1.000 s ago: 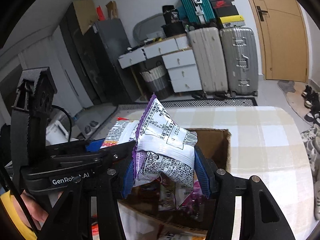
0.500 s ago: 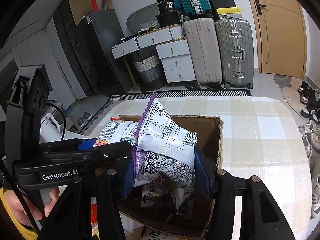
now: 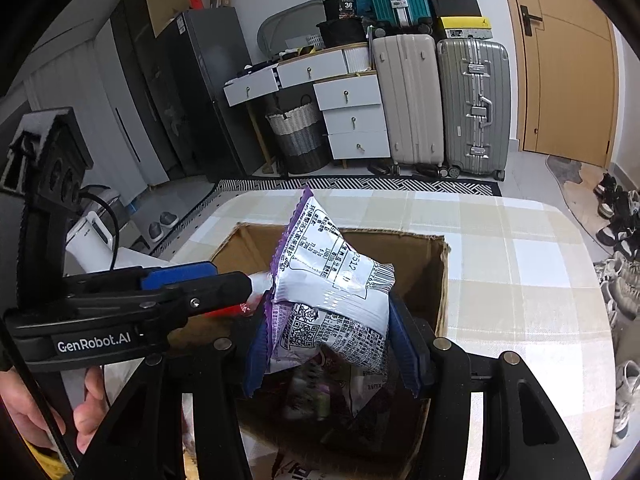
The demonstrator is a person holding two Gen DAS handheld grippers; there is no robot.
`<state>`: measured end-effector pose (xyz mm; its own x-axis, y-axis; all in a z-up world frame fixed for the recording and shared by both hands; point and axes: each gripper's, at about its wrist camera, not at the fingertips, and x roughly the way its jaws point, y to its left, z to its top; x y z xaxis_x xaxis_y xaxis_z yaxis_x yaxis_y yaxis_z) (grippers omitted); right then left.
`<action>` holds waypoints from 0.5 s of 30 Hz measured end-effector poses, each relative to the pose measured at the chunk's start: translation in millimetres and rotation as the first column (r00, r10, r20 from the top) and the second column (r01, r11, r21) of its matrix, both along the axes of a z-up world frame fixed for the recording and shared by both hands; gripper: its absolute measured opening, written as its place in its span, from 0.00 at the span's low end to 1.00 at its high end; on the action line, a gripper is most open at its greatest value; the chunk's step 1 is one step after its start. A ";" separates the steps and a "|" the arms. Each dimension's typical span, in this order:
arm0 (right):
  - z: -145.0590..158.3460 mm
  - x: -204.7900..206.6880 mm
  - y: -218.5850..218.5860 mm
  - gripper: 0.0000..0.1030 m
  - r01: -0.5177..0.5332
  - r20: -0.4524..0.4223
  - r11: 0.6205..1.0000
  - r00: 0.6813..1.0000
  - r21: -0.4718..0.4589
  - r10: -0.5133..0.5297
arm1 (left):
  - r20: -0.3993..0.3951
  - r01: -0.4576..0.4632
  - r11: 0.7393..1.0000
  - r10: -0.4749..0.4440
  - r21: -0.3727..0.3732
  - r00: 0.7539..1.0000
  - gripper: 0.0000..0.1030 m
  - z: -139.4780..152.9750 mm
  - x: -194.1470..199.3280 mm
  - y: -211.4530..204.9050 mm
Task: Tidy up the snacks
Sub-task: 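Lower both held bags into the cardboard box and open both tools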
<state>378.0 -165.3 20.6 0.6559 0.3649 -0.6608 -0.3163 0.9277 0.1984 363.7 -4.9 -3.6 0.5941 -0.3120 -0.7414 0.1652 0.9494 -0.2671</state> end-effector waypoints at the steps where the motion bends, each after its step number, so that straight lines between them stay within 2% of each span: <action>1: -0.2 0.5 -0.6 0.52 0.002 -0.001 1.000 1.000 -0.002 -0.002 | -0.002 0.002 1.000 -0.002 -0.005 1.000 0.44 0.2 -0.7 0.3; 15: -3.5 8.0 3.2 0.53 0.017 -0.036 0.998 0.999 -0.065 -0.019 | -0.003 0.023 1.000 -0.023 -0.008 1.000 0.45 4.4 -13.3 -0.1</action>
